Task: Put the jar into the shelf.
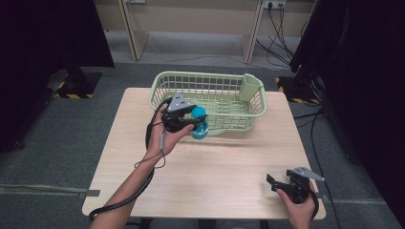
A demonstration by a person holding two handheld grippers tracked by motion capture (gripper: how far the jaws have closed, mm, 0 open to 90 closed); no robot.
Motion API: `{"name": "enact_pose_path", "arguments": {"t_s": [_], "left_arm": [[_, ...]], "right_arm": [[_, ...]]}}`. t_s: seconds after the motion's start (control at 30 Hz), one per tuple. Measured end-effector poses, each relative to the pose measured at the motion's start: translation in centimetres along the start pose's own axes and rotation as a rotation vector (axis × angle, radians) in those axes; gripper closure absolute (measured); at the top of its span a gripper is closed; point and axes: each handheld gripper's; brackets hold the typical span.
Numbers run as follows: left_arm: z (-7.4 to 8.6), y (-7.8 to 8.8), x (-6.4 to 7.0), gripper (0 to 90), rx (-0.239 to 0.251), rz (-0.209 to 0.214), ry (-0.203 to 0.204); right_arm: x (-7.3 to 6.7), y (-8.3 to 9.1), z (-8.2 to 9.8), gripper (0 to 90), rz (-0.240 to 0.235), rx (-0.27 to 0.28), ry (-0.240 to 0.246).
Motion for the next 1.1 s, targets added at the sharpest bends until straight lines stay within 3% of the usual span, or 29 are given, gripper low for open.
{"name": "enact_pose_path", "arguments": {"t_s": [0.73, 1.1], "left_arm": [[-4.0, -0.1, -1.0, 48.5, 0.058, -0.076, 0.015], [-5.6, -1.7, -1.5, 48.5, 0.056, -0.11, 0.025]], "right_arm": [[0.1, 0.0, 0.0, 7.2, -0.003, 0.0, -0.004], [0.1, 0.0, 0.0, 7.2, -0.004, 0.0, -0.006]]}}
Point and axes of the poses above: each handheld gripper's, and its own axes: y roughly backward along the jaws, z roughly out of its underside, x roughly to its right, and after that the axes turned 5 degrees about y, right-handed
